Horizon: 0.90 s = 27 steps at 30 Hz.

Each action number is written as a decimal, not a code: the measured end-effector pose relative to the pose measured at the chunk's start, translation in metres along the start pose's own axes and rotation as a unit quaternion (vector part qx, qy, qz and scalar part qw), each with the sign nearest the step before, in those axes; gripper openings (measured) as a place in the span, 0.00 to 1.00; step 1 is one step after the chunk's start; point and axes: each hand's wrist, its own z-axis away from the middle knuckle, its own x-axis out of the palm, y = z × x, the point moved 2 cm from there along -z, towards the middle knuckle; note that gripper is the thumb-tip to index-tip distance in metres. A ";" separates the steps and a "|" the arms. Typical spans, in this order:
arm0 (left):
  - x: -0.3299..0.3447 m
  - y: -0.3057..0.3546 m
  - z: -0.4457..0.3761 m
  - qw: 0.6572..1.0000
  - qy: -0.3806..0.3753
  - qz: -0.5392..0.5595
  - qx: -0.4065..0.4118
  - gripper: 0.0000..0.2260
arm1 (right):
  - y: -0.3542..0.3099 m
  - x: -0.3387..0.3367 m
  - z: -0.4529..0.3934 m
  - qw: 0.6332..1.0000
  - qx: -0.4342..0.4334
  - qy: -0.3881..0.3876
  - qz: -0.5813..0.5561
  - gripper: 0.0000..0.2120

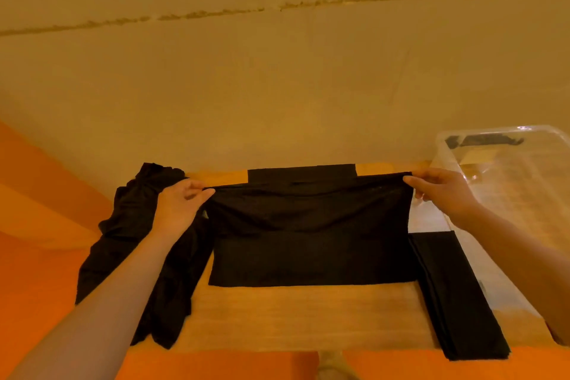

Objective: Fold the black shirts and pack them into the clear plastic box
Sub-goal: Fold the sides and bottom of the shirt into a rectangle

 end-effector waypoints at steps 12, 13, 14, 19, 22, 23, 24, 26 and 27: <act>0.109 -0.022 -0.141 0.990 0.010 -0.124 -0.072 0.09 | 0.047 0.049 -0.156 0.990 0.070 0.016 0.123 0.07; 0.115 -0.025 -0.143 0.988 0.019 -0.134 -0.079 0.10 | 0.047 0.051 -0.157 0.988 0.066 0.022 0.140 0.06; 0.119 -0.029 -0.145 0.987 0.028 -0.135 -0.088 0.10 | 0.049 0.053 -0.158 0.986 0.063 0.027 0.152 0.07; 0.128 -0.049 -0.151 0.977 0.059 -0.161 -0.127 0.08 | 0.048 0.056 -0.161 0.980 0.052 0.038 0.186 0.11; 0.128 -0.049 -0.148 0.970 0.092 -0.206 -0.086 0.10 | 0.043 0.058 -0.157 0.973 0.036 0.043 0.224 0.11; 0.129 -0.046 -0.143 0.964 0.104 -0.237 -0.060 0.12 | 0.041 0.061 -0.154 0.970 0.012 0.057 0.238 0.10; 0.133 -0.043 -0.137 0.959 0.109 -0.259 -0.032 0.13 | 0.041 0.064 -0.150 0.966 -0.031 0.072 0.248 0.11; 0.144 -0.031 -0.117 0.961 0.084 -0.262 0.037 0.16 | 0.043 0.076 -0.141 0.953 -0.126 0.073 0.266 0.11; 0.152 -0.025 -0.105 0.960 0.058 -0.263 0.081 0.17 | 0.046 0.084 -0.133 0.945 -0.162 0.049 0.280 0.12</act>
